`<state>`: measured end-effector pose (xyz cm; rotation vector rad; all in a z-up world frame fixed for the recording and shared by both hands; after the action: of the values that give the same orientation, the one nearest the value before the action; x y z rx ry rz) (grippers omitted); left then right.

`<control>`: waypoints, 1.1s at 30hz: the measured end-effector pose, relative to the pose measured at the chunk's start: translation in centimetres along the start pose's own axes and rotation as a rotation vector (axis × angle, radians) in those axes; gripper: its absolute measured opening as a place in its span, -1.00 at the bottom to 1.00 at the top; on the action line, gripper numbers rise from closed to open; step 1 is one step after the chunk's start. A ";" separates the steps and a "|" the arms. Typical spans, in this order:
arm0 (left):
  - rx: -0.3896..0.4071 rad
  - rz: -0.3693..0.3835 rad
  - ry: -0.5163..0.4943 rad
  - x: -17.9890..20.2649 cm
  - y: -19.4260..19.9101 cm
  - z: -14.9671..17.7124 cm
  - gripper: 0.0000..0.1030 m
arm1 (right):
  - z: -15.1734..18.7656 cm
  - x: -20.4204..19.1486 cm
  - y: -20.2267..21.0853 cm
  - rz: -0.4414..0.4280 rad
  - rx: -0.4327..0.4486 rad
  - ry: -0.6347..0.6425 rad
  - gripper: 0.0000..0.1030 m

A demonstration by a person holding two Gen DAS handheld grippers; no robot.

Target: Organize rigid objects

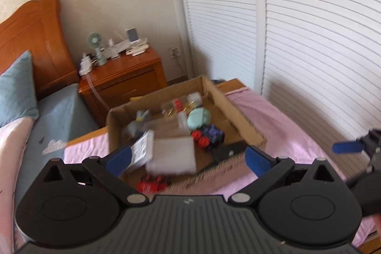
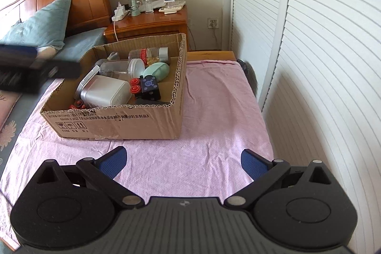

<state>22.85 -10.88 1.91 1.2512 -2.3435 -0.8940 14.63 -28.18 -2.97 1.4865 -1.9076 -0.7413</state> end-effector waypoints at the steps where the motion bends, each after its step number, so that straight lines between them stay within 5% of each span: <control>1: 0.002 -0.020 0.011 -0.1 0.6 0.7 0.96 | 0.1 -0.1 0.3 0.005 -0.001 -0.002 1.00; 7: -0.016 -0.114 0.131 -1.0 2.9 5.2 0.96 | 0.3 -0.9 2.1 0.031 0.010 0.013 1.00; 15: -0.027 -0.120 0.240 -1.2 3.9 8.3 0.96 | 0.7 -2.2 4.0 0.043 0.033 0.038 1.00; 33: -0.024 -0.126 0.293 -1.8 4.2 9.0 0.96 | 0.8 -2.8 4.3 0.050 0.036 0.050 1.00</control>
<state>16.24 -4.34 -1.94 1.4271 -2.0392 -0.7179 11.80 -24.46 -0.70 1.4600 -1.9227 -0.6445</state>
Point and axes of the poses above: each gripper's, at about its wrist camera, not at the fingertips, and y roughly against the way its jaws point, x to its right, z to its underside, the point moved 9 cm from there along -y, roughly the way its jaws point, and after that the axes turned 14 degrees about z, right-handed, at the moved point
